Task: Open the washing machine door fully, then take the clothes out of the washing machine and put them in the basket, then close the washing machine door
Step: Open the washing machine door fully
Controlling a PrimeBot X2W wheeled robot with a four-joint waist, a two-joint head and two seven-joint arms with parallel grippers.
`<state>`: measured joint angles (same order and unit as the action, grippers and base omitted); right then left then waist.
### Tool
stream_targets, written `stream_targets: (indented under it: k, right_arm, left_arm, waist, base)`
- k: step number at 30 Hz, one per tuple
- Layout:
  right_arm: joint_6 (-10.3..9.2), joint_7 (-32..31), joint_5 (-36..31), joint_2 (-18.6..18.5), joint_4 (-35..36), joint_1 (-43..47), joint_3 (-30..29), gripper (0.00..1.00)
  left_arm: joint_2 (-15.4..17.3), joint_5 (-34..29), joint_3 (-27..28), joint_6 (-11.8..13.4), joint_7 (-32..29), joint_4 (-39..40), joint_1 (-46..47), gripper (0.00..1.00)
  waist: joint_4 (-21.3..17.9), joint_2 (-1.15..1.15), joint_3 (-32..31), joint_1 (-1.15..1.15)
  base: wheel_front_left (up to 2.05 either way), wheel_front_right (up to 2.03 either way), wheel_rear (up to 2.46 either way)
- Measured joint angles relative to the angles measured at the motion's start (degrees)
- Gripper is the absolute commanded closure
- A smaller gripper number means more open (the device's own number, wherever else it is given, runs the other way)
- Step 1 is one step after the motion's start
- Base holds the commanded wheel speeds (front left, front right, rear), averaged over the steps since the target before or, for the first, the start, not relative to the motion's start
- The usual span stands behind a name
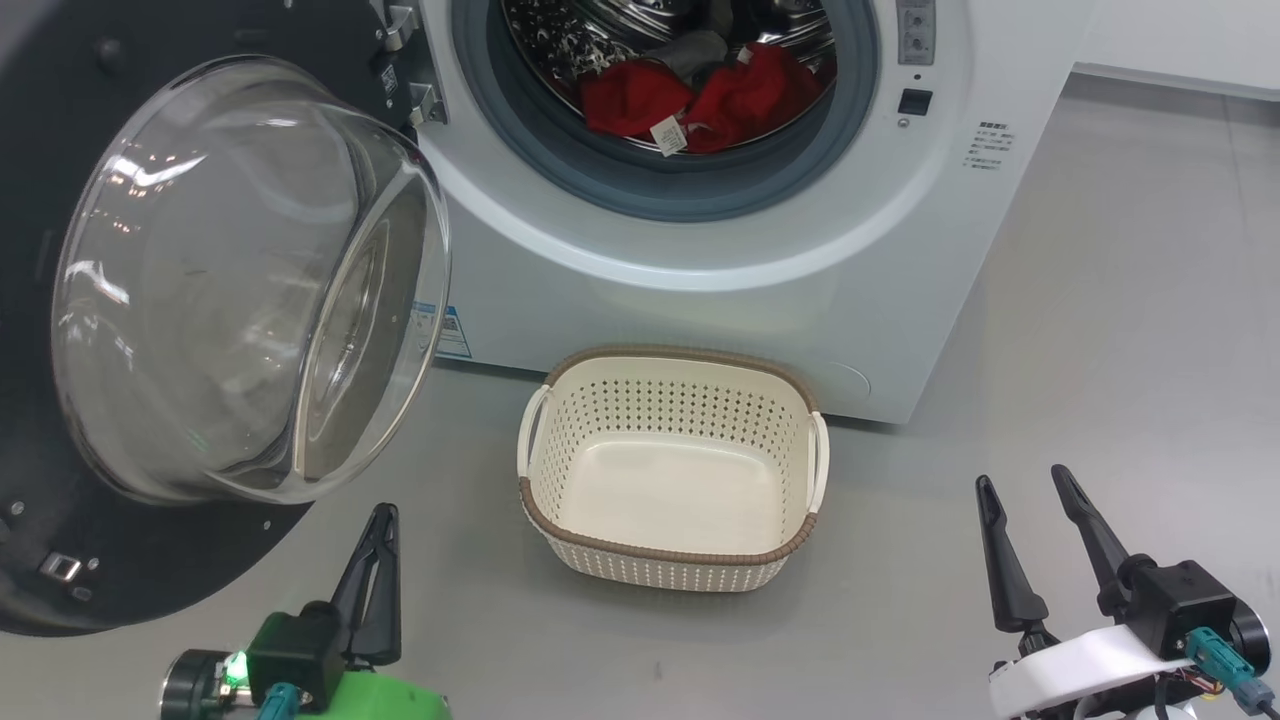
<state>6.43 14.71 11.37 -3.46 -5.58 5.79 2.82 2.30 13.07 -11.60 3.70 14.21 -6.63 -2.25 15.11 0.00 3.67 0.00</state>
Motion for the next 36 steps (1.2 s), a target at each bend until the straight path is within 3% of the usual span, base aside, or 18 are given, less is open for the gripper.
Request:
stream_targets:
  k: [4,8,9,10,11,27,36]
  right_arm:
    - [0.0,0.0,0.0,0.05,0.04,0.0,-0.01,0.0]
    - [0.0,0.0,0.0,0.15,0.16,0.01,0.0,0.0]
    - [0.0,0.0,0.0,0.15,0.21,0.03,0.0,0.0]
    - [0.0,0.0,0.0,0.15,0.25,0.03,0.02,0.0]
    - [0.0,0.0,0.0,0.18,0.3,0.03,0.02,0.0]
    - [-0.01,0.0,0.0,0.27,0.63,0.74,-0.23,0.0]
    - [-0.04,0.0,0.0,0.37,1.23,1.94,-1.08,0.0]
  left_arm:
    - [0.1,0.04,-2.15,0.01,0.02,0.97,-0.46,0.96]
    - [0.14,0.04,-3.12,0.09,0.04,1.56,-0.62,0.53]
    - [0.15,0.04,-3.19,0.15,0.04,1.57,-0.72,0.35]
    - [0.15,0.05,-3.21,0.25,0.04,1.6,-0.78,0.08]
    - [0.15,0.05,-3.22,0.32,0.04,1.66,-0.81,0.0]
    - [0.22,0.47,-3.2,1.82,-1.09,1.92,-1.93,0.0]
    - [0.25,0.25,-3.74,2.07,-1.87,1.82,-2.01,0.0]
  waist:
    - [-2.09,0.0,-0.18,0.0]
    - [-3.97,0.0,-0.32,0.0]
    - [-4.45,0.0,-0.34,0.0]
    - [-4.94,0.0,-0.35,0.0]
    - [-5.43,0.0,-0.37,0.0]
    - [-12.86,0.0,-1.28,0.0]
    - [-14.55,0.0,-1.72,0.0]
  base:
    - [0.0,0.0,0.0]
    - [0.0,0.0,0.0]
    - [0.0,0.0,0.0]
    - [0.0,0.0,0.0]
    - [0.0,0.0,0.0]
    - [0.0,0.0,0.0]
    - [0.0,0.0,0.0]
